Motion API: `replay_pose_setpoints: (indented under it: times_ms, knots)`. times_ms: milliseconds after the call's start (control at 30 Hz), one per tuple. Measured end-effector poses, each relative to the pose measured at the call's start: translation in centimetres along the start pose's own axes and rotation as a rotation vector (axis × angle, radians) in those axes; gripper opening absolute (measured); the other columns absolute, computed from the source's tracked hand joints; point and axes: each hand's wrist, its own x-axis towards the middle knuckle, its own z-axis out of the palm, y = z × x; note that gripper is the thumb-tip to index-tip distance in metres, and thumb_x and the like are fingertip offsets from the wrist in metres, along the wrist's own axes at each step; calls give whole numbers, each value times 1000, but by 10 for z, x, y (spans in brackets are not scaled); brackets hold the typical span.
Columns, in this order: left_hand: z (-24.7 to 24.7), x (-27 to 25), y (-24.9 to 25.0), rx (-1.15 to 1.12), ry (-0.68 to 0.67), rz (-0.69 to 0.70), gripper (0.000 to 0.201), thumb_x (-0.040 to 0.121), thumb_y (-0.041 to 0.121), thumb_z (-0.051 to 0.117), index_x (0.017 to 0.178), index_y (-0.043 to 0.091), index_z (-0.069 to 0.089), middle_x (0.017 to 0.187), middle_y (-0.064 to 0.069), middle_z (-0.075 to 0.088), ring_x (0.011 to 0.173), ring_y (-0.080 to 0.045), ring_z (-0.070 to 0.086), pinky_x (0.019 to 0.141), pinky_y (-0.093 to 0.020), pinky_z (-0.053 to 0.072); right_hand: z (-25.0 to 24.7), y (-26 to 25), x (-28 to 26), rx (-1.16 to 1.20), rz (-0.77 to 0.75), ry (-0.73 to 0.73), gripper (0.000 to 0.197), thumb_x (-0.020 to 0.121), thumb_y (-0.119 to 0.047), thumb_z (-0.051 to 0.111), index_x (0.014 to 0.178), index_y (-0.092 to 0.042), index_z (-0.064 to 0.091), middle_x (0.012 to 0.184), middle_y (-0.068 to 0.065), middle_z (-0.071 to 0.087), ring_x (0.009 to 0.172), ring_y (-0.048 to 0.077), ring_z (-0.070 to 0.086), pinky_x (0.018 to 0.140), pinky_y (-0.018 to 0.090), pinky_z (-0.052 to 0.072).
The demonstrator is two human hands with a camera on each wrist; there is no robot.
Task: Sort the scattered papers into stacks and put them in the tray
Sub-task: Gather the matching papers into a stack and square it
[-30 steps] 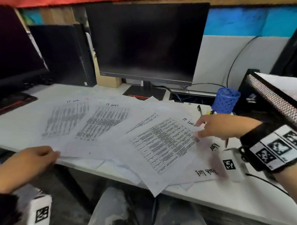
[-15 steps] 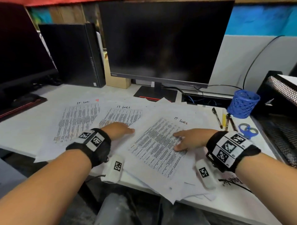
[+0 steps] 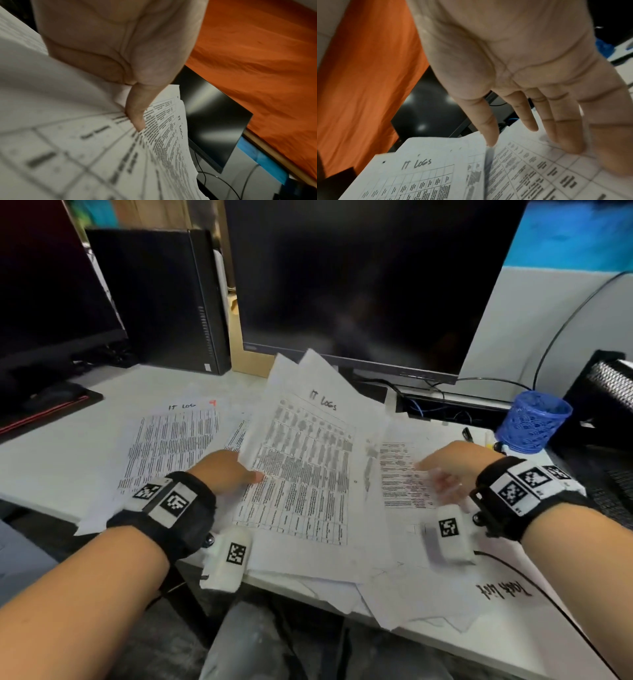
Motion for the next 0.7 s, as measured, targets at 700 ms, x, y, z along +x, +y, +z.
replay_pose_setpoints:
  times_ms: [700]
  knots:
    - [-2,8,-18,206,-4,-96,46,89,38,62,123,8,53,114,-8,61,106,-24,58,90,-31,48,21,-23,8,-812,-238,179,40,88,-34,64,115,-4,61,112,8,61,112,26,56,94,32,46]
